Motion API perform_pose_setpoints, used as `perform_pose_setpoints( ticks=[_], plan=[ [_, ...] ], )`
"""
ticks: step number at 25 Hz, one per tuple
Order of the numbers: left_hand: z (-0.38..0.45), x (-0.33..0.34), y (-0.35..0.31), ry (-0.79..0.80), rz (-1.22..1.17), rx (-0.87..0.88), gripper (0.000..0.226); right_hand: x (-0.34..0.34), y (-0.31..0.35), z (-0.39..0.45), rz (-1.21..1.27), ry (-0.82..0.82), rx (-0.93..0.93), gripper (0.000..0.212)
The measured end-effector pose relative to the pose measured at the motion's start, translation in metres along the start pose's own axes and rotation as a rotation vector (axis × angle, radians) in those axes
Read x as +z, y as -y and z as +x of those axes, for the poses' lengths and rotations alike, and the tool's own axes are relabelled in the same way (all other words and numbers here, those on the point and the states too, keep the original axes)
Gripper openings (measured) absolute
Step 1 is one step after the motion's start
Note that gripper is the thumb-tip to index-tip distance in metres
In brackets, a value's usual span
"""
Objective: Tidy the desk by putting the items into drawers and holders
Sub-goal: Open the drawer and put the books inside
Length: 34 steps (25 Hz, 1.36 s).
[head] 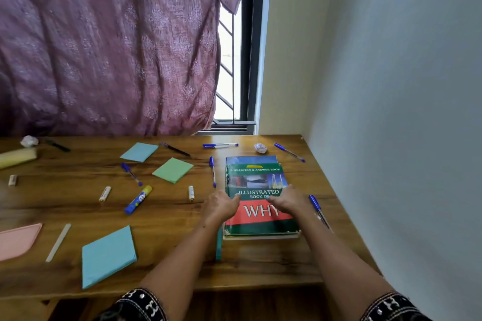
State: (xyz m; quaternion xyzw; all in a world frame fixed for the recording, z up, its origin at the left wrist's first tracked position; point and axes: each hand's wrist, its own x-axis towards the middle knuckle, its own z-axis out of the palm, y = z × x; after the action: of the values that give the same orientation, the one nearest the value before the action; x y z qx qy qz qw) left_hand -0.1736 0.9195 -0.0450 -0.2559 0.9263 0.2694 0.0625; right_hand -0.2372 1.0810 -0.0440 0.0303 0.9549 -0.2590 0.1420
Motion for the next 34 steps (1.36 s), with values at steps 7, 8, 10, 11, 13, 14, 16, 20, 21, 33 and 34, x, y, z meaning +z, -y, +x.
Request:
perform_pose_setpoints(
  ticks=[7, 8, 10, 11, 13, 14, 16, 20, 21, 33, 34],
  plan=[
    [0.020, -0.007, -0.018, 0.174, -0.398, -0.143, 0.080, 0.018, 0.007, 0.036, 0.075, -0.017, 0.165, 0.079],
    [0.022, -0.009, -0.019, 0.202, -0.451, -0.141, 0.082, 0.017, 0.009, 0.034, 0.066, -0.037, 0.201, 0.078],
    [0.024, -0.013, -0.019, 0.247, -0.517, -0.140, 0.079, 0.013, 0.012, 0.032, 0.079, -0.067, 0.253, 0.076],
    [0.025, -0.014, -0.021, 0.248, -0.537, -0.139, 0.076, 0.010, 0.013, 0.034, 0.091, -0.082, 0.261, 0.077],
    [0.029, -0.018, -0.025, 0.228, -0.577, -0.143, 0.069, 0.005, 0.016, 0.041, 0.086, -0.096, 0.248, 0.079],
    [0.032, -0.020, -0.028, 0.242, -0.608, -0.151, 0.067, 0.002, 0.019, 0.042, 0.079, -0.100, 0.226, 0.080],
    [0.033, -0.026, -0.032, 0.270, -0.679, -0.177, 0.063, -0.001, 0.018, 0.048, 0.076, -0.091, 0.200, 0.078],
    [0.010, -0.037, -0.032, 0.190, -0.802, -0.141, 0.058, -0.008, 0.008, 0.041, 0.239, -0.047, 0.135, 0.067],
    [-0.001, -0.039, -0.030, 0.174, -0.845, -0.118, 0.054, -0.015, 0.004, 0.033, 0.300, -0.056, 0.102, 0.064],
    [-0.228, -0.025, 0.028, 0.195, -0.965, 0.115, 0.031, -0.043, -0.074, -0.226, 0.775, -0.143, -0.022, 0.050],
    [-0.248, -0.019, 0.036, 0.229, -0.984, 0.102, 0.029, -0.039, -0.085, -0.247, 0.742, -0.142, 0.013, 0.047]
  ],
)
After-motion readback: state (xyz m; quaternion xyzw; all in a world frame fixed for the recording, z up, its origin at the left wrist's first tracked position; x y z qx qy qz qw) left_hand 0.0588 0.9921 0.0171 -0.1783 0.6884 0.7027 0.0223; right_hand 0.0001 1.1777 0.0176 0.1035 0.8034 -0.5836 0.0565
